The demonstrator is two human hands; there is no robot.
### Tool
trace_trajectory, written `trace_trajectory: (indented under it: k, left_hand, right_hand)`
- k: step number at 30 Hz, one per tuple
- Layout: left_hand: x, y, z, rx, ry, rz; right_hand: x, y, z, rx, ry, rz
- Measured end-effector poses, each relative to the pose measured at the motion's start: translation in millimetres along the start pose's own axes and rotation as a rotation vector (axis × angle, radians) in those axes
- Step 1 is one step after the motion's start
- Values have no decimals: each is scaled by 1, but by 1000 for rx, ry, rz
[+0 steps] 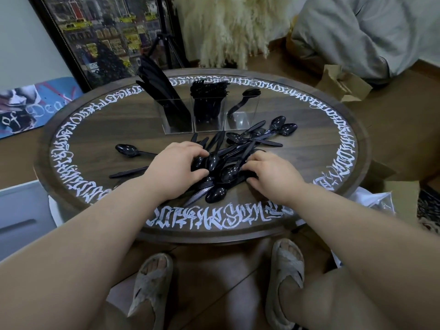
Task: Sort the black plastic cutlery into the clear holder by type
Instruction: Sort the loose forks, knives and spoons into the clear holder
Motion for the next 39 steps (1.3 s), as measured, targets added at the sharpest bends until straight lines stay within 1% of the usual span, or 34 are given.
trace_trajectory:
  k: [3, 6, 11, 17, 20, 22, 25, 27, 30, 33, 37, 39]
  left_hand:
    - [-8, 4, -3, -5, 21, -5]
    - [-13, 6, -4, -4, 30, -5]
    - [-20, 4, -4, -32, 58, 14]
    - [-43, 5, -3, 12, 147, 13]
    - [-46, 3, -3, 19, 135, 40]
    - [-47, 1, -3, 17, 121, 63]
    - [-44, -1, -3, 29, 89, 102]
    - [-39, -3, -3, 30, 50, 138]
    - [-28, -7, -3, 3, -12, 192]
    - [-21, -12, -2, -49, -55, 231]
    - [-14, -14, -1, -104, -108, 281]
    - [-9, -16, 0, -135, -136, 304]
  right_hand:
    - [3, 5, 0, 25, -40, 59]
    - [3, 6, 1, 1, -65, 90]
    - [2, 2, 3, 24, -60, 47]
    - [12, -22, 1, -125, -117, -37]
    - [21, -27, 2, -158, -157, -88]
    - [23, -33, 3, -215, -168, -158]
    - [14, -39, 2, -242, -83, -203]
    - [1, -42, 2, -239, 19, -242]
    - [-17, -46, 5, -255, 169, -378]
    - [-32, -42, 6, -206, 316, -596]
    - [-34, -36, 7, -143, 414, -993]
    - [-33, -36, 6, -132, 444, -1085]
Point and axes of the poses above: each hand's wrist, its own z-axis away from the middle knuckle, its own y-axis out of the palm, x = y × z, the point moved 7 cm from there along -z, towards the middle knuckle, and after that the axes turned 1 degree about -x, right-handed, at the moved point
